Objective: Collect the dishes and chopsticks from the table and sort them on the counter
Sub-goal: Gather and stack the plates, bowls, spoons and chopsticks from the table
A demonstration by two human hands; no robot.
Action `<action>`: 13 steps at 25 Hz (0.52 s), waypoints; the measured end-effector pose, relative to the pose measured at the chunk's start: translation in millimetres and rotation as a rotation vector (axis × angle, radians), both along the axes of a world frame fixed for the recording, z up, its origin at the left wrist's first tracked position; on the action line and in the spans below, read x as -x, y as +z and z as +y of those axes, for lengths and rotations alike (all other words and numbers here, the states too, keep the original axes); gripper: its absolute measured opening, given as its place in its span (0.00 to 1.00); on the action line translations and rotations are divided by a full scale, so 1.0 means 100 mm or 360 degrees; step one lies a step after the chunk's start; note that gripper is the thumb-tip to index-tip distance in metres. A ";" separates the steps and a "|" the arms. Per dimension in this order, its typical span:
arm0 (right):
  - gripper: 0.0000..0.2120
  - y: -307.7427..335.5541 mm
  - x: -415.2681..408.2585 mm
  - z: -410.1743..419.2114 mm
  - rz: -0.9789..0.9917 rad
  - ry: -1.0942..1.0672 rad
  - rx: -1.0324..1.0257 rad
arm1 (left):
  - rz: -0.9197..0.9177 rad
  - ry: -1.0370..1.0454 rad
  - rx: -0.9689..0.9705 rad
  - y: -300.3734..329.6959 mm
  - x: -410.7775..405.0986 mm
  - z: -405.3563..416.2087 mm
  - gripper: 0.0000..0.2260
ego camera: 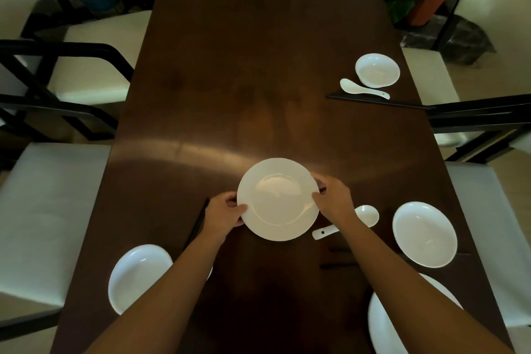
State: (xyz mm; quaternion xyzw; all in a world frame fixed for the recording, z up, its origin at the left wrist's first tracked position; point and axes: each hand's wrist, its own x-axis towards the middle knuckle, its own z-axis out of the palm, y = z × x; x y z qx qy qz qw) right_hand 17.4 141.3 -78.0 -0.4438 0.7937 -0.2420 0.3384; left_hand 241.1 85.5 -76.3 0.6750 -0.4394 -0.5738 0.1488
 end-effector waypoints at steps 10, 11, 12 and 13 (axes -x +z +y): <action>0.15 0.52 -0.19 0.67 0.0369 0.0201 0.0128 | -0.0751 -0.0868 0.1063 0.47 -0.22 0.53 0.18; 0.15 0.61 -0.23 0.83 0.0504 0.0243 0.0202 | -0.0782 -0.1027 0.1274 0.56 -0.20 0.65 0.18; 0.14 0.71 -0.27 1.02 0.0668 0.0256 0.0253 | -0.0806 -0.1181 0.1468 0.65 -0.17 0.79 0.19; 0.14 0.78 -0.32 1.21 0.0837 0.0267 0.0273 | -0.0811 -0.1294 0.1619 0.72 -0.13 0.93 0.19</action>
